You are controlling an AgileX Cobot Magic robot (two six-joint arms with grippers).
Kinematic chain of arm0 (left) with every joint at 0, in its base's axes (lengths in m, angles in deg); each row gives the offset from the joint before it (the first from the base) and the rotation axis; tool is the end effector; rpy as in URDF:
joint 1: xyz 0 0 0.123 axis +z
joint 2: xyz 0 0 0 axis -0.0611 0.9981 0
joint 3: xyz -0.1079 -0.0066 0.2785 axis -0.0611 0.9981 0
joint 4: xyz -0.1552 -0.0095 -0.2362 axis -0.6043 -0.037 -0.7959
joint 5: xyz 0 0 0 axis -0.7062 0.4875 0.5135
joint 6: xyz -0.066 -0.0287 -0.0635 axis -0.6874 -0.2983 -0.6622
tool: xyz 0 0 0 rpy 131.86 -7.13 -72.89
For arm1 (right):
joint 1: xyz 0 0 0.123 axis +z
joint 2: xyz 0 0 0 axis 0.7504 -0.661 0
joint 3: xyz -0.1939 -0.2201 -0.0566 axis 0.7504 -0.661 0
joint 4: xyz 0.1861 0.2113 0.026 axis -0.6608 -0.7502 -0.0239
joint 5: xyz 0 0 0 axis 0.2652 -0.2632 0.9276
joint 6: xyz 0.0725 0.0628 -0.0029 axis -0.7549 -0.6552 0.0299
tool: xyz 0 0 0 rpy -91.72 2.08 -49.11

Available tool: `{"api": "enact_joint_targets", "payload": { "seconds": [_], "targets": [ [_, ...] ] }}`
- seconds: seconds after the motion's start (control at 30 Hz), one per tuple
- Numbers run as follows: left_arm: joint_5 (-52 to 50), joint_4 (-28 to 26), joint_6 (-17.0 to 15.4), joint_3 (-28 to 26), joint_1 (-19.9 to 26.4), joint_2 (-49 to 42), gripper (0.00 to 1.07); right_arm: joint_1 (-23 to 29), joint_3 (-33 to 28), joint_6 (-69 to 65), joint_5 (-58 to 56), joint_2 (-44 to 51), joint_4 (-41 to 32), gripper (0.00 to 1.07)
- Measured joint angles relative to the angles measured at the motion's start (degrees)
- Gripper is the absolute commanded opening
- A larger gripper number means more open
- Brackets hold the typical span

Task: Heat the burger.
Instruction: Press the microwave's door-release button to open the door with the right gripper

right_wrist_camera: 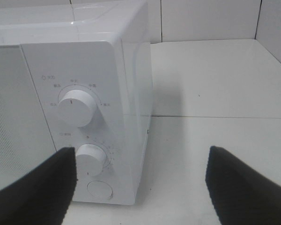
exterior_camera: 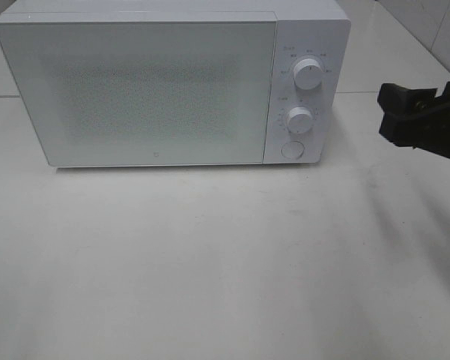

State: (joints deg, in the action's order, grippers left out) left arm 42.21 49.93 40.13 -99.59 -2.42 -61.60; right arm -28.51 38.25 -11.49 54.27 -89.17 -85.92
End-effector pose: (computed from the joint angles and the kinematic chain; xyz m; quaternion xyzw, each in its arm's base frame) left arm 0.0131 -0.0114 0.2926 0.0158 0.8450 -0.0519 0.5320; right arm 0.2233 0.0593 0.2051 -0.0268 0.7358 0.0622 0.6738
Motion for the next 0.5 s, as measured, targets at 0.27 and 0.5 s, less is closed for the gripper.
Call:
{"api": "enact_joint_targets", "payload": {
  "seconds": [0.27,0.5],
  "targets": [
    [0.0,0.0,0.0,0.0,0.0,0.0,0.95,8.9,-0.2,4.5,10.0,-8.4,-12.1,0.75],
    [0.0,0.0,0.0,0.0,0.0,0.0,0.95,17.9,-0.1,5.0,17.5,-15.9,-22.2,0.75]
  ]
}}
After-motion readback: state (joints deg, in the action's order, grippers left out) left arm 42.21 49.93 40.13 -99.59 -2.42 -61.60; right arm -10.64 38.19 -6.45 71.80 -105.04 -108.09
